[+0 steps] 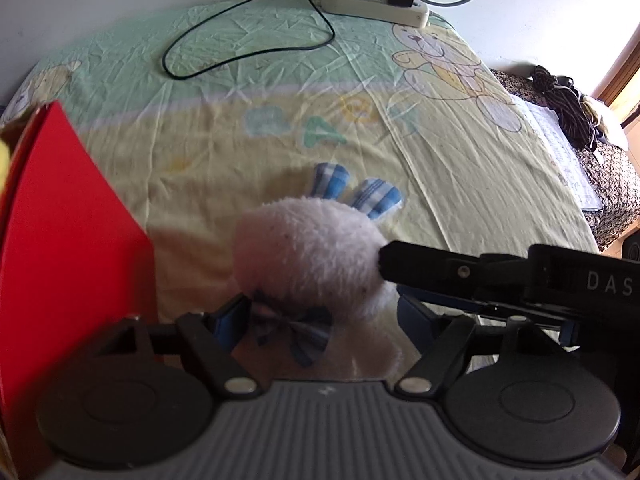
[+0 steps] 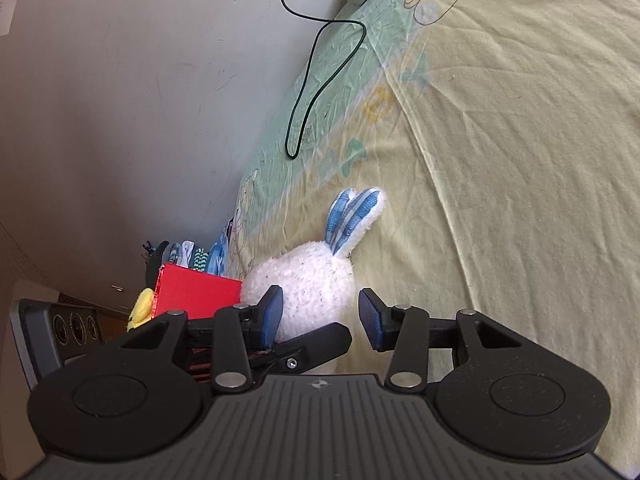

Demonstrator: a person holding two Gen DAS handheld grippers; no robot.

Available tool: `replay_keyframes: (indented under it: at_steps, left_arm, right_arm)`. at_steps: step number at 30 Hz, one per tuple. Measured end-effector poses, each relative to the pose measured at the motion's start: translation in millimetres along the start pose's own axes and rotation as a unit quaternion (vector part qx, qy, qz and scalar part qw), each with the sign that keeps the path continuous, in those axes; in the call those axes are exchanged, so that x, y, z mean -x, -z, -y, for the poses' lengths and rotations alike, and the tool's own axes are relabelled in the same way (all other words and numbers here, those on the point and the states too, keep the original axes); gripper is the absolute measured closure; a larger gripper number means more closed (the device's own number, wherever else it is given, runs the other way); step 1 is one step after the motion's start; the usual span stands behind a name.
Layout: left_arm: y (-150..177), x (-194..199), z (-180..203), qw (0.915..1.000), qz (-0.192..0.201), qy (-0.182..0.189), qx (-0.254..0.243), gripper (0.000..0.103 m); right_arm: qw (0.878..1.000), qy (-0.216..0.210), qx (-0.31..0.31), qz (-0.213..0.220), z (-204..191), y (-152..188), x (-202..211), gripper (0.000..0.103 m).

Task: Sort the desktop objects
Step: 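Close the right gripper on the second bunny's body and lift it, then carry the second bunny in the right gripper over the red box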

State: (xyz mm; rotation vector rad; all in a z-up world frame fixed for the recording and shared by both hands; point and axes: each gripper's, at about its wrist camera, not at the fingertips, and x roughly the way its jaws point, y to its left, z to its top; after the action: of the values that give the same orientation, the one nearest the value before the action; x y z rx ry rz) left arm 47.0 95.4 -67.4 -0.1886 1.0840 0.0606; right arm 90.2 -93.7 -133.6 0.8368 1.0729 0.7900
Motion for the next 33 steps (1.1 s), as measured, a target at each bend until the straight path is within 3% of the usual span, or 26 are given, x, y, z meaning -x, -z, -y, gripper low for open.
replay_keyframes:
  at_steps: [6, 8, 10, 11, 24, 33]
  left_arm:
    - [-0.1, -5.8, 3.8, 0.9998, -0.002, -0.016, -0.014, 0.025]
    - [1.1, -5.4, 4.7, 0.9997, -0.002, -0.016, -0.017, 0.025]
    - [3.0, -2.9, 6.4, 0.9997, 0.000, -0.012, -0.020, 0.026]
    - [4.2, -0.9, 7.6, 0.9997, 0.001, -0.010, -0.021, 0.026]
    - [38.0, 31.4, 53.1, 0.9948, 0.005, 0.057, -0.084, 0.027]
    - [60.1, 76.4, 72.4, 0.9854, 0.064, 0.081, -0.136, 0.027]
  right_arm:
    - [1.000, -0.023, -0.020, -0.007, 3.5, -1.8, -15.5, 0.048]
    - [0.999, -0.032, -0.023, -0.015, 4.0, -1.2, -16.8, 0.050]
    - [0.999, -0.043, -0.024, -0.014, 3.8, -1.2, -14.3, 0.064]
    - [0.998, -0.048, -0.028, -0.015, 4.0, -0.9, -12.2, 0.064]
    - [1.000, -0.013, -0.020, 0.009, -4.5, 27.1, 66.8, 0.064]
    - [0.997, -0.020, 0.014, 0.075, -36.6, 64.6, 113.6, 0.064]
